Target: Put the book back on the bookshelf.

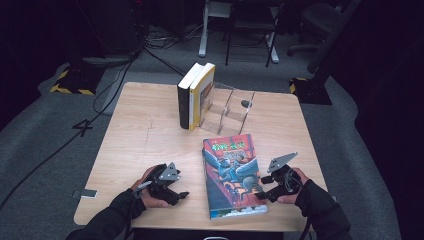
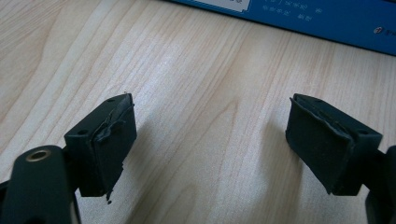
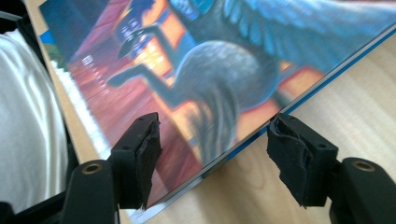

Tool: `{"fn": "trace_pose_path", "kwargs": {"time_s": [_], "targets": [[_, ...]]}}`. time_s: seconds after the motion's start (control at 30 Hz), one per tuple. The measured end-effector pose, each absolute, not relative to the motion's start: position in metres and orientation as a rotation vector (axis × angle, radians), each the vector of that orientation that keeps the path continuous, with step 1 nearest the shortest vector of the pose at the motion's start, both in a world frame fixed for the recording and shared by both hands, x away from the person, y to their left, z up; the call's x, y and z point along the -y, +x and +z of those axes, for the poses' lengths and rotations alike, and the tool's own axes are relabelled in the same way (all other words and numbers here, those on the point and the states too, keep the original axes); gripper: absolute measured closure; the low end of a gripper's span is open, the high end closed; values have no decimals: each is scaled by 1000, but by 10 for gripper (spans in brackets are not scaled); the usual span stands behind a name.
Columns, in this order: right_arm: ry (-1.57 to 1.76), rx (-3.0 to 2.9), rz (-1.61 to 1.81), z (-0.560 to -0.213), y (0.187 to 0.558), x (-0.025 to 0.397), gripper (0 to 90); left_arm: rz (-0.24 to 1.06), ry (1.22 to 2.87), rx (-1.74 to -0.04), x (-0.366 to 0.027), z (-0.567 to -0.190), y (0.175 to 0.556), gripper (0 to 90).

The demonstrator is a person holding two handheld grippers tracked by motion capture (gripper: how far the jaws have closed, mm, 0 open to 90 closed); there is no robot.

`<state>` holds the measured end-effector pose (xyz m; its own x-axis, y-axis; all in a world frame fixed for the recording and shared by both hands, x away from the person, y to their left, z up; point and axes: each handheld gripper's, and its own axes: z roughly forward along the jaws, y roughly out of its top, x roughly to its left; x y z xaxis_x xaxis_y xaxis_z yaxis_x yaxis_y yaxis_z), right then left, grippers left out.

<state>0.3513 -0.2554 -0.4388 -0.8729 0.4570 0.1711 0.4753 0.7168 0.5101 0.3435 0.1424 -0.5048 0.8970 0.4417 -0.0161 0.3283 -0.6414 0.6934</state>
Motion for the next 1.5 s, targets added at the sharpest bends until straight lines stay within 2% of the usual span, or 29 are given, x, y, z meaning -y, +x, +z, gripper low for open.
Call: {"fn": "trace_pose_path", "kwargs": {"time_s": [0.27,0.6,0.8,0.97,1.1,1.3,1.5], "targets": [[-771,2887,-862,-438,349,254,343,198,2321,-547,-142,-505,344,166],[-786,2823,-992,-434,359,252,380,198,2321,-546,-142,-505,344,165],[-834,2813,-1061,-437,371,244,378,198,2321,-546,-142,-505,344,165],[-851,2781,-1168,-442,389,236,412,208,2320,-557,-141,-505,344,160],[-835,2729,-1232,-447,406,228,504,210,2322,-563,-136,-504,347,165],[-792,2663,-1275,-453,422,217,738,272,2297,-606,-130,-501,360,262],[-768,2660,-1352,-454,420,218,820,315,2263,-636,-123,-494,386,388]]}}
